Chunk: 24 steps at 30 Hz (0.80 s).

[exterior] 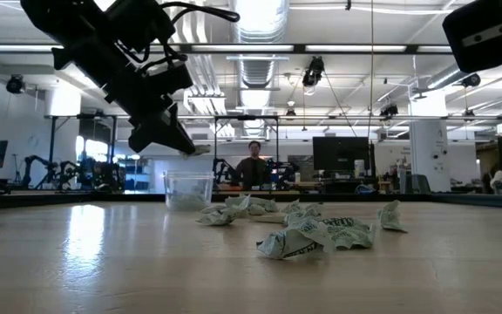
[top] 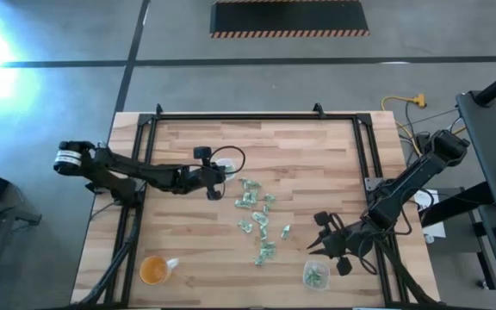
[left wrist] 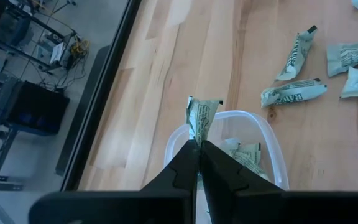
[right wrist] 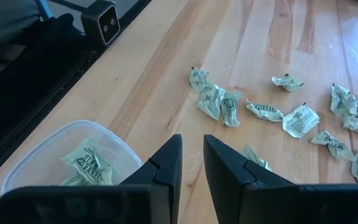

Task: Pick and place Stevia / Truvia into bins
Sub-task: Put the stevia packet into the top transparent container, then put the stevia packet into the bottom transparent container

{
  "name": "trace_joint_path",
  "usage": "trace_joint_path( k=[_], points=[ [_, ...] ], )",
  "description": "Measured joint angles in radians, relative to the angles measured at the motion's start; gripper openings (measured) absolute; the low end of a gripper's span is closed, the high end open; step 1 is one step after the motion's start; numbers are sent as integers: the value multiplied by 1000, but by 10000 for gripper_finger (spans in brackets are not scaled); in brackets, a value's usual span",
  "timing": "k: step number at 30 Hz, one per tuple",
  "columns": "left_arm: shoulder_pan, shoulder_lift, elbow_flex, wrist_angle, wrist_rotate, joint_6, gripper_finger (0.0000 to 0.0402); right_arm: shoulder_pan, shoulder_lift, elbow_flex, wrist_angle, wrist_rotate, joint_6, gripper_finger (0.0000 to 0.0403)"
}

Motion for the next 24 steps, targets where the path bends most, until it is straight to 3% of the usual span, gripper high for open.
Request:
trace_joint_path(
  k=[13,24],
  points=[
    [0,0,-5,-69,-23,-30,5,0,0,-4,0,0,0,57],
    [0,0,-5,-68,-35,-32,87,-1,0,-5,0,2,-7,57]
  ],
)
